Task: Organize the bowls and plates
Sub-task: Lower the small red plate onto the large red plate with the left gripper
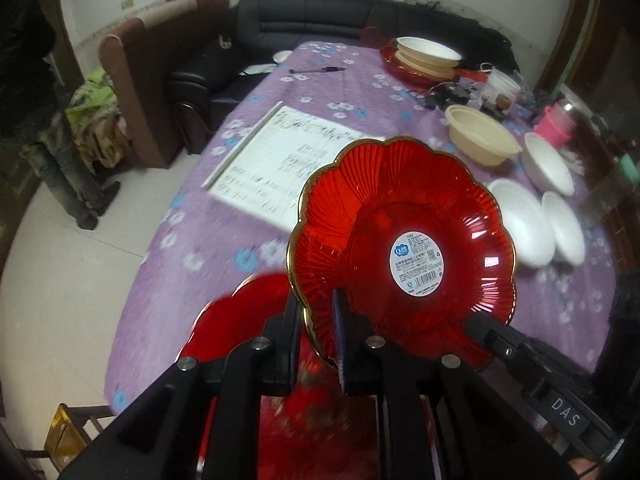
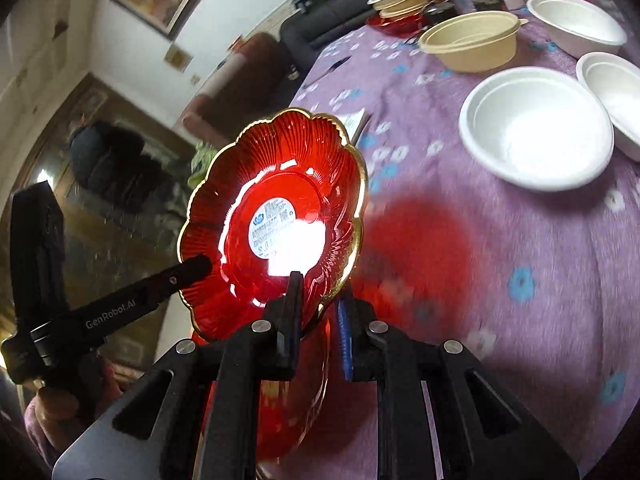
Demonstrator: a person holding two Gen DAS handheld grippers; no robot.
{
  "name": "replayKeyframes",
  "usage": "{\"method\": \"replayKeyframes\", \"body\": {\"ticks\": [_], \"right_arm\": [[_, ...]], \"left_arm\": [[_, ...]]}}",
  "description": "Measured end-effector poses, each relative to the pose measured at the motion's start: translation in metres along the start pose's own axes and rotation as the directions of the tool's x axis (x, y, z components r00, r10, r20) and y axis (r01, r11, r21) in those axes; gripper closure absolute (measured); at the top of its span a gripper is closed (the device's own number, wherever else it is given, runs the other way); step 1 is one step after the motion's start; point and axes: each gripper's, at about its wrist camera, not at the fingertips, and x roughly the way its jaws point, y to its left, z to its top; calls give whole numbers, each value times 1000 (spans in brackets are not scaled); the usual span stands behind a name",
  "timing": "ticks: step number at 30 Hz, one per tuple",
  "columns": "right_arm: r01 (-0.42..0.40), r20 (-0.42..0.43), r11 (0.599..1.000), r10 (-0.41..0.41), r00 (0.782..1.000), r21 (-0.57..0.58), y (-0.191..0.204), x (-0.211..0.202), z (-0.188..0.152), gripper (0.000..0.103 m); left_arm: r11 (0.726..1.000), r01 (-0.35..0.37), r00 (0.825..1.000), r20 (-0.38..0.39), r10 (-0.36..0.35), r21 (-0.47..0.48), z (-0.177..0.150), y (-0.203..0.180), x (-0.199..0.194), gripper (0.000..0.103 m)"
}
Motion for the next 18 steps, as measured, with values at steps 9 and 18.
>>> {"method": "replayKeyframes", "body": {"ticks": [9,18], "right_arm": [[13,-35,995,-16,999,-100,17,3,-43,88],[16,-43,986,-23,999,-163,31,4,-57,88]], "left_arm": [[997,-68,993,92,71,-42,-61,14,-20,89],[988,-48,989,133,67,-148,-87,30,-22,89]]}}
